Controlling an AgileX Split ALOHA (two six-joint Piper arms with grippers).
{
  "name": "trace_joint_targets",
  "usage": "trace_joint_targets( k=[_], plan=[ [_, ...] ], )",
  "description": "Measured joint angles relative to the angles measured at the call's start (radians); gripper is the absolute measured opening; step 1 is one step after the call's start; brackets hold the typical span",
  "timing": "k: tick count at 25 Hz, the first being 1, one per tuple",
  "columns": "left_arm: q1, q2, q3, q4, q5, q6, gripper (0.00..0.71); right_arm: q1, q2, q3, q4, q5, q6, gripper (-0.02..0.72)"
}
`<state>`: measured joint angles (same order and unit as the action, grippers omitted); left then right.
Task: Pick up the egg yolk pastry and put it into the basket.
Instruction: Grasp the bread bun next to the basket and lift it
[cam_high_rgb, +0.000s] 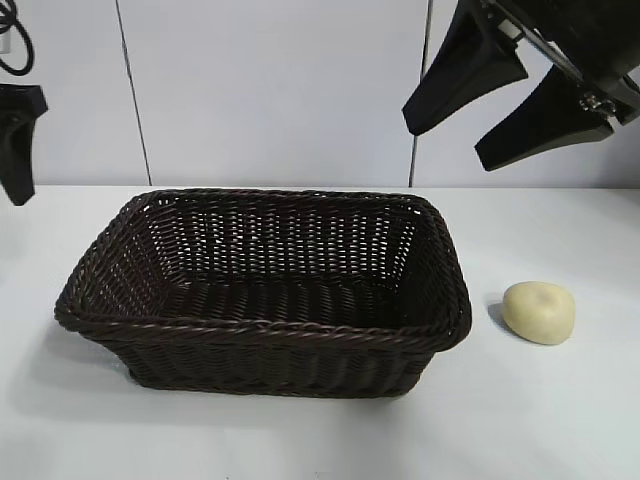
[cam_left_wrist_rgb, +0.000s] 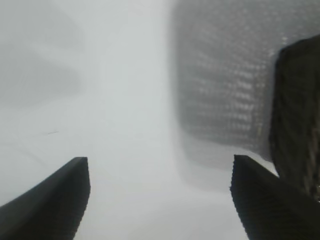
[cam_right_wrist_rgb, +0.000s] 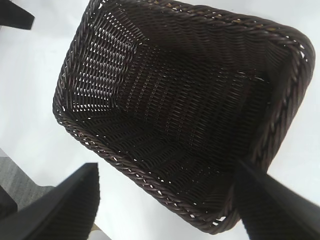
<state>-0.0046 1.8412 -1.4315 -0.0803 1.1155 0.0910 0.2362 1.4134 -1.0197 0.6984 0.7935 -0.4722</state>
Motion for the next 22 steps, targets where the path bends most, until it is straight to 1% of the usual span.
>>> trace_joint_targets(
  k=[2,3,6,9,12,17,20,22],
  plan=[
    [0.024,0.0,0.0,0.011,0.004,-0.001,0.566,0.0,0.0,0.0,0.0,0.0,0.0,0.54],
    [0.029,0.0,0.0,0.014,0.006,-0.001,0.566,0.0,0.0,0.0,0.0,0.0,0.0,0.54],
    [0.03,0.0,0.0,0.014,0.024,-0.003,0.566,0.0,0.0,0.0,0.0,0.0,0.0,0.54],
    [0.03,-0.005,0.0,0.013,0.068,-0.003,0.566,0.0,0.0,0.0,-0.001,0.0,0.0,0.54],
    [0.029,-0.047,0.0,0.013,0.093,-0.003,0.566,0.0,0.0,0.0,-0.001,0.0,0.0,0.54],
    [0.027,-0.195,0.01,0.013,0.102,-0.003,0.566,0.0,0.0,0.0,-0.001,0.0,0.0,0.54],
    [0.027,-0.312,0.064,0.013,0.107,-0.003,0.566,0.0,0.0,0.0,-0.001,0.0,0.0,0.54],
    [0.027,-0.409,0.132,0.013,0.112,-0.003,0.566,0.0,0.0,0.0,-0.001,0.0,0.0,0.54]
  ],
)
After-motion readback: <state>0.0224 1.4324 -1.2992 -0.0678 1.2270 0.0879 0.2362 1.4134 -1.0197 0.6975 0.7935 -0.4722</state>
